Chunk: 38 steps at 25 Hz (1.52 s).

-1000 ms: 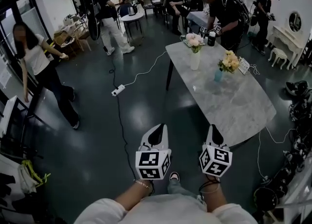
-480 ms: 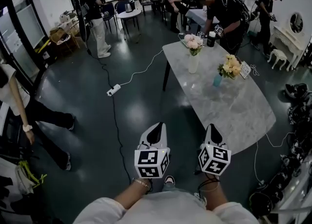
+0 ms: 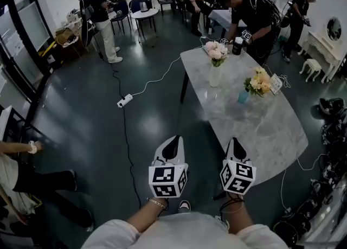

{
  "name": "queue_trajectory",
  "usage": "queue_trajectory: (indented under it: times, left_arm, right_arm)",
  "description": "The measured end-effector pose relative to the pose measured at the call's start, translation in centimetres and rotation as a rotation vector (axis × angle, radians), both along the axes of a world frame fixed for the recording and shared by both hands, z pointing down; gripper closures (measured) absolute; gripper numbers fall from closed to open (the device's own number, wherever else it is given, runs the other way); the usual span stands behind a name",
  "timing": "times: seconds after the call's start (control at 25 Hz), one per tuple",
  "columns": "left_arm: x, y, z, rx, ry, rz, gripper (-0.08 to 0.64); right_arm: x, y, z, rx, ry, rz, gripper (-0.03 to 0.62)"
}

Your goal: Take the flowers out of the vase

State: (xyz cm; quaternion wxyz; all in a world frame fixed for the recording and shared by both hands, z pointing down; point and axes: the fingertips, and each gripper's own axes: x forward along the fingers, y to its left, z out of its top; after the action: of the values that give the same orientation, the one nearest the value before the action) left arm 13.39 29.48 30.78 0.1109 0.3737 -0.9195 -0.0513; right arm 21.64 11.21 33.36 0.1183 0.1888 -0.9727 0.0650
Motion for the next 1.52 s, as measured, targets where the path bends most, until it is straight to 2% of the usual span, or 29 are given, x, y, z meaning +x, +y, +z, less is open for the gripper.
queue_trajectory:
  times: [0.44, 0.76, 0.92, 1.2, 1.52]
  left_arm:
    - [-2.1, -3.3, 0.6, -0.034, 0.006, 0.024, 0.551]
    - [-5.2, -6.7, 2.2, -0.042, 0.001, 0.115, 0.551]
    - [-9.0, -8.6, 3.2, -0.046, 0.0, 0.162, 0.551]
    - [-17.5, -12.5, 2.5, -0.046, -0.009, 0.26, 0.551]
    - [-26.6, -15.7, 2.8, -0.053, 0.025, 0.341, 0.551]
  right_arm:
    - [-1.4, -3.5, 1.0, -0.025, 0.012, 0.027, 0.591]
    - [-2.8, -6.3, 3.5, -0.059, 0.016, 0.126, 0.591]
    - [-5.7, -7.6, 4.7, -0.082, 0.017, 0.178, 0.591]
    - [-13.6, -10.1, 3.5, -0.073, 0.004, 0.251, 0.591]
    - [-21.7, -11.8, 3.8, -0.077, 0.05, 0.305, 0.591]
